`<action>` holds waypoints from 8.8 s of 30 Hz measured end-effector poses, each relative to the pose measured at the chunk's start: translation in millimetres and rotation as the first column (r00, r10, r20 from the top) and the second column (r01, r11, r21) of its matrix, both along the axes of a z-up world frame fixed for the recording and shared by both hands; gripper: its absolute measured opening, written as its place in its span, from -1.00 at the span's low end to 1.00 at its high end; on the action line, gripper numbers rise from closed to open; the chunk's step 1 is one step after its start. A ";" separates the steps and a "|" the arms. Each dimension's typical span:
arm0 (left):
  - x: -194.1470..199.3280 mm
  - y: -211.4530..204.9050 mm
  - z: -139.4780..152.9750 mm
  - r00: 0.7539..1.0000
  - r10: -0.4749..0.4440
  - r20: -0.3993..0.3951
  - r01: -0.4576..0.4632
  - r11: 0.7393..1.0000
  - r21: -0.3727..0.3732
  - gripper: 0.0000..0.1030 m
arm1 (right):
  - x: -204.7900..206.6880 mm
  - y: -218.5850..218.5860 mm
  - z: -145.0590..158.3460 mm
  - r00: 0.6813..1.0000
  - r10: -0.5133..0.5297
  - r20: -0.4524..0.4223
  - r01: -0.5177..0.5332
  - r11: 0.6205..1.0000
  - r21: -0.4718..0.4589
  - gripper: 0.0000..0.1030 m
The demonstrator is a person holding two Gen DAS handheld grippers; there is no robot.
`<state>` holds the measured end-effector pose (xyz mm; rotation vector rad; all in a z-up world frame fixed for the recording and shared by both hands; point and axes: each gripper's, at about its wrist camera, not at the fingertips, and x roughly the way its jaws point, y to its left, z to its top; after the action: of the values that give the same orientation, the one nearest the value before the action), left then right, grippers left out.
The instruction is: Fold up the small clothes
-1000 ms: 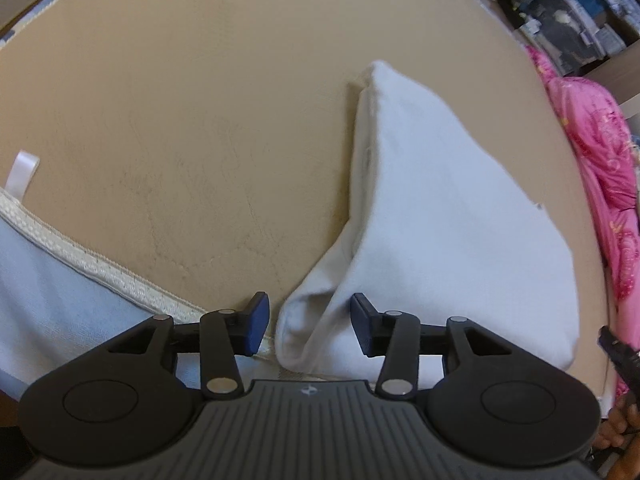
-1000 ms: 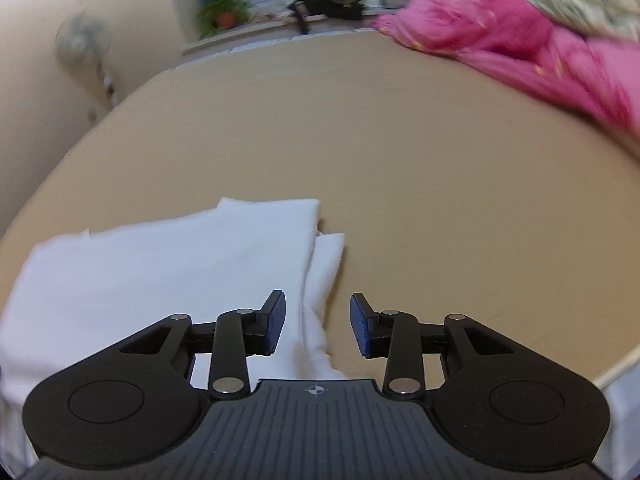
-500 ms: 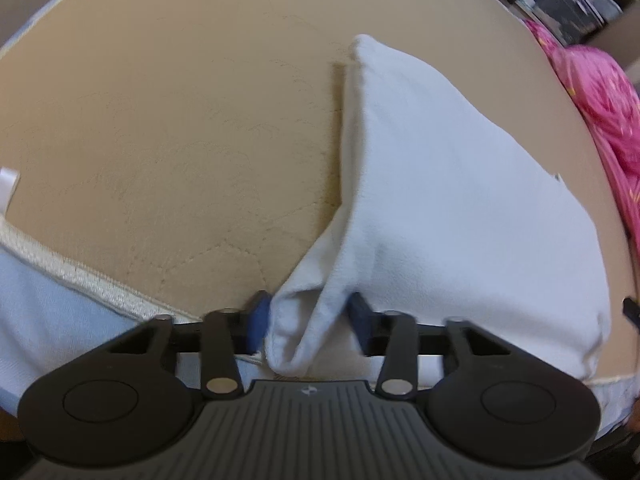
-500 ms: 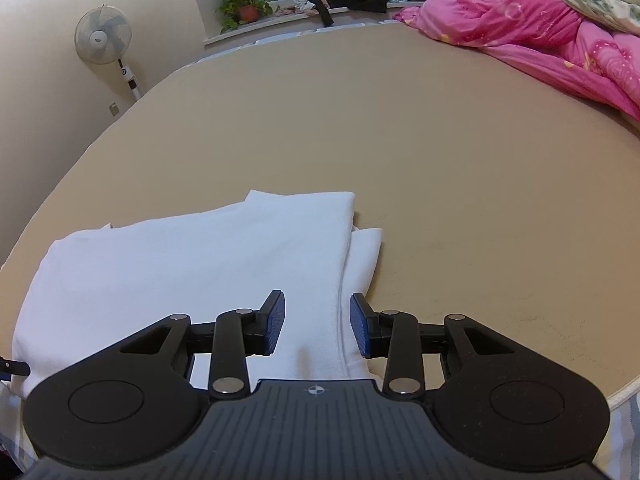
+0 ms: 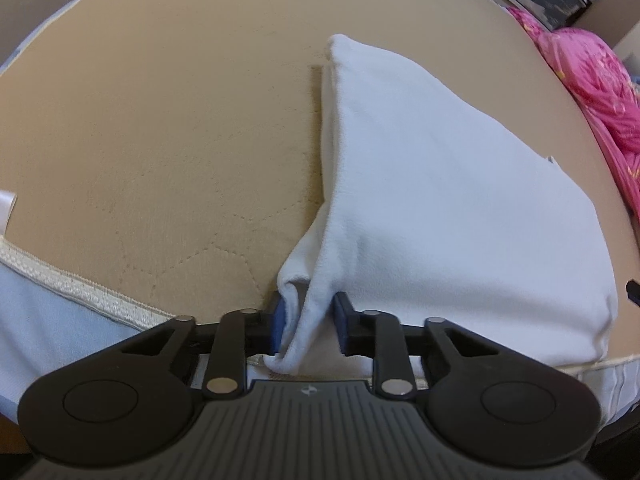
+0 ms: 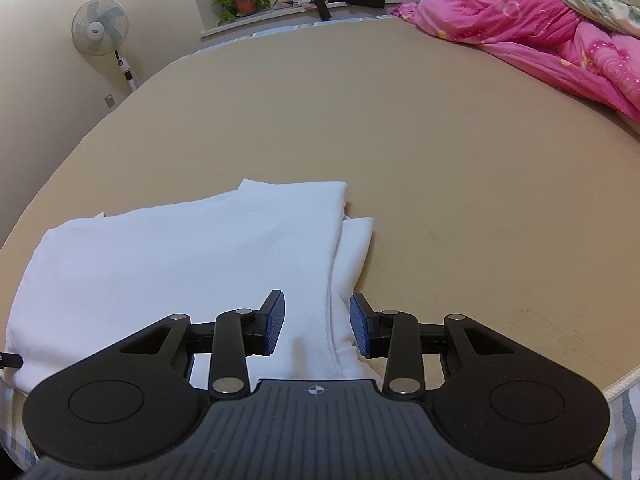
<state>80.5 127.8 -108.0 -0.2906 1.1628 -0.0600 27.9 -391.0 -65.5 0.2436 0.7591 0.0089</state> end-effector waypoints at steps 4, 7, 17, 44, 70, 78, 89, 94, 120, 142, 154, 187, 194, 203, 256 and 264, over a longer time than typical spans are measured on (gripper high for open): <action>-0.9 -4.4 2.0 1.000 -0.003 0.010 0.003 1.000 -0.002 -0.79 | -0.3 0.5 -1.0 1.000 -0.006 -0.003 0.006 1.000 -0.007 -0.26; -1.0 -7.3 3.0 1.000 -0.005 0.012 0.005 1.000 0.007 -0.80 | -0.9 -1.2 -1.3 1.000 -0.009 -0.003 0.009 1.000 -0.010 -0.26; 1.1 0.2 1.9 1.000 0.001 0.006 -0.001 1.000 0.001 -0.78 | -2.6 -5.8 -3.0 0.999 -0.033 -0.013 0.033 0.999 -0.007 -0.26; -28.6 -378.6 131.2 0.785 -0.528 0.324 0.540 0.840 0.062 -0.58 | -10.1 -91.6 12.3 0.944 -0.327 0.050 0.312 0.930 0.196 -0.26; -15.5 -234.9 49.5 0.820 -0.558 0.131 0.545 0.829 0.121 -0.60 | 14.7 -60.4 -27.3 0.976 -0.087 -0.200 0.136 0.960 0.244 -0.26; 16.9 -177.8 97.3 0.770 -0.562 0.302 0.473 0.820 0.321 -0.42 | 25.6 -69.4 2.2 0.980 -0.197 -0.007 0.190 0.937 0.292 -0.26; 55.2 -150.0 80.3 0.862 -0.371 0.345 0.341 0.929 0.146 -0.34 | 94.7 -69.9 -35.5 0.971 -0.225 -0.087 0.241 0.908 0.343 -0.22; 62.3 -161.4 71.9 0.859 -0.402 0.318 0.375 0.916 0.144 -0.34 | 101.3 -58.1 -36.8 0.980 -0.190 -0.066 0.201 0.922 0.332 -0.95; 107.4 -224.7 -3.4 0.935 -0.346 0.078 0.352 0.876 -0.331 0.48 | 38.1 -81.8 -65.2 0.971 -0.093 -0.220 0.175 0.904 0.389 0.57; 116.0 -162.7 114.5 0.826 -0.254 0.504 0.374 0.915 -0.151 -0.13 | 73.2 1.5 2.9 0.966 -0.040 0.254 -0.082 0.887 0.454 -0.37; 145.1 -66.5 84.1 0.970 0.013 0.244 0.035 0.981 -0.191 0.22 | 121.3 28.9 -12.2 0.993 0.002 0.120 -0.056 0.893 0.447 0.26; 51.9 -112.5 41.0 0.971 -0.224 0.086 0.197 0.949 0.247 -0.01 | 78.8 55.0 -39.5 0.968 0.137 -0.211 -0.091 0.973 0.212 -0.53; -21.9 -139.9 90.4 0.914 -0.263 0.309 0.136 0.916 0.377 0.67 | 11.1 48.1 13.4 1.000 0.014 -0.013 -0.013 0.998 0.062 -0.02; -88.6 -165.4 124.1 0.895 -0.224 0.387 0.080 0.932 0.355 0.85 | -59.9 75.8 45.9 0.983 0.020 0.182 -0.020 1.000 -0.001 0.37; -95.4 -161.2 105.1 0.874 -0.172 0.455 0.043 0.959 0.280 0.99 | -52.1 148.2 37.2 0.967 0.091 0.236 -0.063 0.990 -0.125 0.76; -94.7 -159.9 104.2 0.875 -0.174 0.452 0.045 0.959 0.281 0.99 | -53.7 148.3 36.7 0.968 0.091 0.234 -0.062 0.990 -0.130 0.76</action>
<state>-14.1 -32.1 -3.8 0.0320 0.6841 -0.0719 -25.8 -242.6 -28.8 0.0943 0.5258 0.0643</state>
